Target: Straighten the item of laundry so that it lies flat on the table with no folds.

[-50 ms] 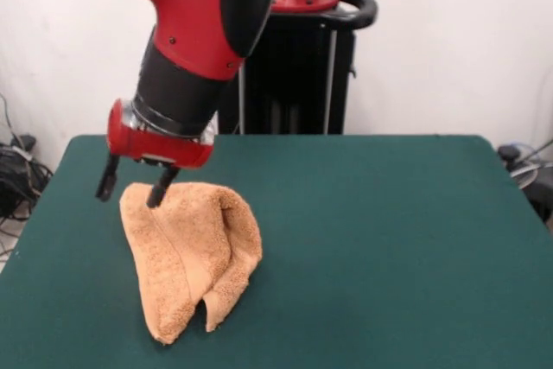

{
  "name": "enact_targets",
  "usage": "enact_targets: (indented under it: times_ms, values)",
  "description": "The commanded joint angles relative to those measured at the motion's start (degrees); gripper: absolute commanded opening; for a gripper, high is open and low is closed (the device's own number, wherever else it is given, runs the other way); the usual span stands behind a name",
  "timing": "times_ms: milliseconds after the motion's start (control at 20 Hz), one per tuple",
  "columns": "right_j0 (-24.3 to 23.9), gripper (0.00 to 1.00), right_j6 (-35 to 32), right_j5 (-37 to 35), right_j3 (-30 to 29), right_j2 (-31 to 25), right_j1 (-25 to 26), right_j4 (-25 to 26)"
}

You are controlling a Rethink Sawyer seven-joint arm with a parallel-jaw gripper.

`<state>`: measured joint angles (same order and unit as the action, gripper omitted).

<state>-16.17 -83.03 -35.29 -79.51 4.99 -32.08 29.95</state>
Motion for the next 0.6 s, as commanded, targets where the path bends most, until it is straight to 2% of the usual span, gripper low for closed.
enact_targets:
  times_ms: [50, 400, 600]
  values:
    - [0.82, 1.00, 8.03, 0.00, 1.27, -11.43, 0.58, 0.93]
    - [4.50, 1.00, 1.39, 2.38, 5.36, -8.03, 5.83, 3.90]
    - [5.02, 1.00, 0.50, 2.46, 4.54, -7.28, 6.08, 3.85]
